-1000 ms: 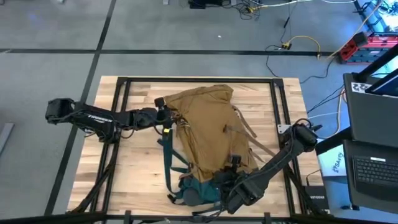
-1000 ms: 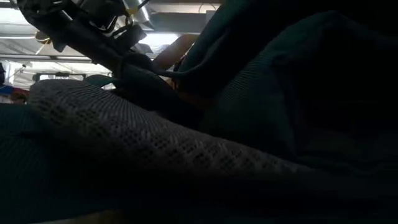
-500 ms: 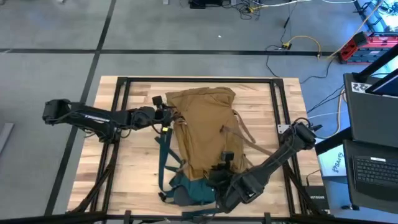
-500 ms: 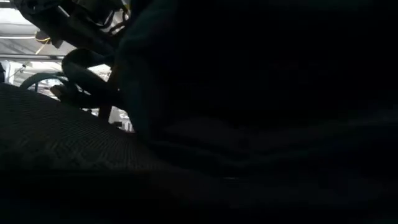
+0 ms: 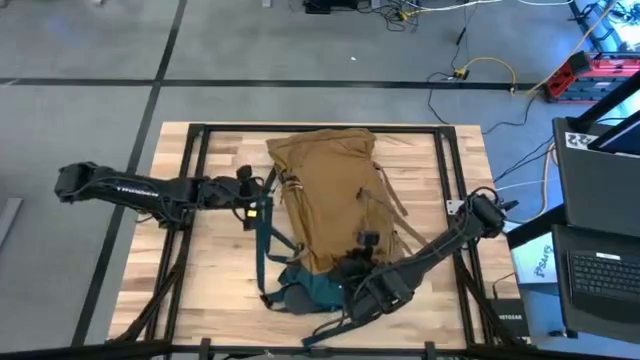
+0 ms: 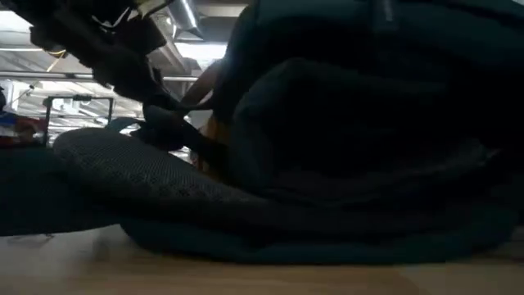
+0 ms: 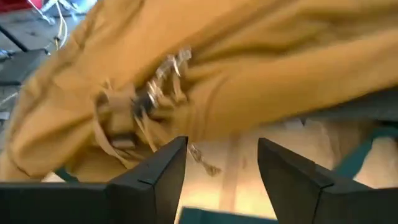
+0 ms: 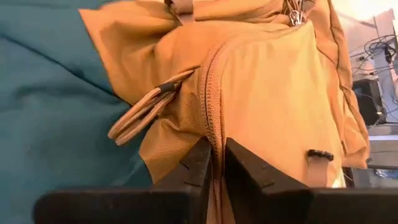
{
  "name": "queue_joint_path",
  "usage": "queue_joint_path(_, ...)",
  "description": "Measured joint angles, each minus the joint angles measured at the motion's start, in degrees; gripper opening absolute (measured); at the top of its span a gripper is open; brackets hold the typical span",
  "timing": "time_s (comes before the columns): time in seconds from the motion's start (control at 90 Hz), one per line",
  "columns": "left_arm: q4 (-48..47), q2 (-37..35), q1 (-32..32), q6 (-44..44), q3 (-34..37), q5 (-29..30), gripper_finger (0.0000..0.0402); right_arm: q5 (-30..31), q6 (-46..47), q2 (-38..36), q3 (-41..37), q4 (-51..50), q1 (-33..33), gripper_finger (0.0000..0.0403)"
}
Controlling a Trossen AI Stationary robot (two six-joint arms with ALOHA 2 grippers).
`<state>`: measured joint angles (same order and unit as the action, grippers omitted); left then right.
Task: Unpack backpack
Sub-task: Open the brown backpack
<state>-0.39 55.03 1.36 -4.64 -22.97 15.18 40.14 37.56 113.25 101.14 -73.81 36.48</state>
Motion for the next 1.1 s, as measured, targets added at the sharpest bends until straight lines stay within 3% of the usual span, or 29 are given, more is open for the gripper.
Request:
queue_joint_path(0.344,18.4,5.6,-0.2,0.0,6.1,-0.1,0.0182,-0.8,3.2,0.0,-0.8,3.4,1.4,0.0026)
queue_joint_path(0.5,22.3,7.3,0.4,-1.7,6.4,-1.1,0.0182,-2.9,3.2,0.0,-2.8,7.9,1.4,0.0026)
queue_joint_path(1.1,33.3,22.1,2.4,-0.4,6.4,-18.7,0.0182,-3.6,3.1,0.0,-4.5,9.5,1.4,0.0026)
